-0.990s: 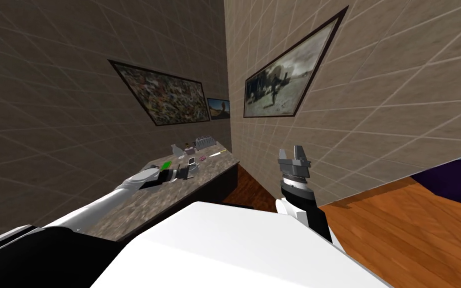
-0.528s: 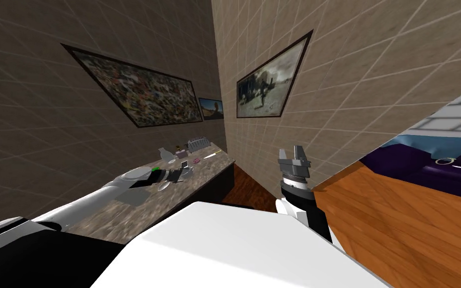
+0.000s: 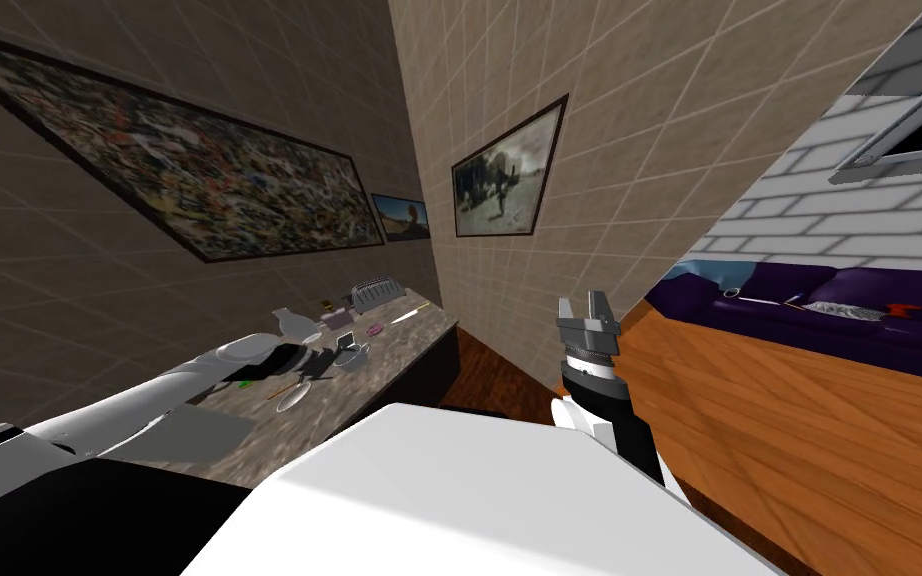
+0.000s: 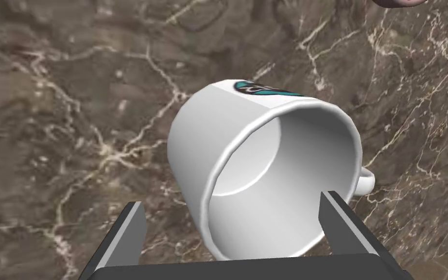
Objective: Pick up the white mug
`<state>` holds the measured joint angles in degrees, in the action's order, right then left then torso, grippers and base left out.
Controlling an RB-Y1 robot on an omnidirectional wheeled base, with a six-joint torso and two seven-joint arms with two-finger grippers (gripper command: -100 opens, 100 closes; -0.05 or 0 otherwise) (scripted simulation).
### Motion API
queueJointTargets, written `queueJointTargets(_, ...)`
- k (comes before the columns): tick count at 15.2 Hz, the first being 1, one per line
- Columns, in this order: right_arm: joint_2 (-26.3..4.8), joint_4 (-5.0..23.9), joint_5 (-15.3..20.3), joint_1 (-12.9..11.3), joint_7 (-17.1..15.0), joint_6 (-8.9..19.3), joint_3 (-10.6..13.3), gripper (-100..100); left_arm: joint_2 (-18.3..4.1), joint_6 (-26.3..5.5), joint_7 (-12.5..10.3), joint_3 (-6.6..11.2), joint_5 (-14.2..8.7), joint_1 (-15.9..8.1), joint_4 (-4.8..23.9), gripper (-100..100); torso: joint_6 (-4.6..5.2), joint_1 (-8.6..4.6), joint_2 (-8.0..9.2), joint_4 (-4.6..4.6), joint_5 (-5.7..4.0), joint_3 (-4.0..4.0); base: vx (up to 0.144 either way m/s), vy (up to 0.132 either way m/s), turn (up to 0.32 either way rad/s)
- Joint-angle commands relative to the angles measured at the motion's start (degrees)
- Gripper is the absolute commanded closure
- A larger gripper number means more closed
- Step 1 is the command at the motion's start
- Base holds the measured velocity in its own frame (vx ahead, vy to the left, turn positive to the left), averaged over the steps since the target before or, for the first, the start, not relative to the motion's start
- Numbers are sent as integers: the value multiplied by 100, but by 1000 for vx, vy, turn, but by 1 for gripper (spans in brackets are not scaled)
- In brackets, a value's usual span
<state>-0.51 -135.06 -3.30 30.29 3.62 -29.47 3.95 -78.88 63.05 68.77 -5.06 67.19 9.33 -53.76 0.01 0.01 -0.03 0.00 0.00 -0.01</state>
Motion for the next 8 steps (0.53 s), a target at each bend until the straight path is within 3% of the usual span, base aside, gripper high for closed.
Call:
queueJointTargets(1,0,0,0,0,0,0,0,0,-123,129,273,-96,286,-27,273,-100,0,0,0,0,0,0,-19,-21,-247)
queueJointTargets(2,0,0,0,0,0,0,0,0,-123,129,273,-96,323,-27,273,-100,2,-1,0,0,0,0,-20,-18,-215)
queueJointTargets(4,0,0,0,0,0,0,0,0,-265,297,583,-195,635,-14,591,-100,1,-2,0,0,0,0,-16,-32,-288)
queueJointTargets(5,0,0,0,-1,0,0,0,0,-265,297,583,-195,660,-14,591,-100,3,-7,0,0,-2,0,-13,-32,-272)
queueJointTargets(8,0,0,0,0,0,0,0,0,-389,479,909,-316,1020,13,923,-100,0,-7,-2,0,-2,-1,-8,-30,-221)
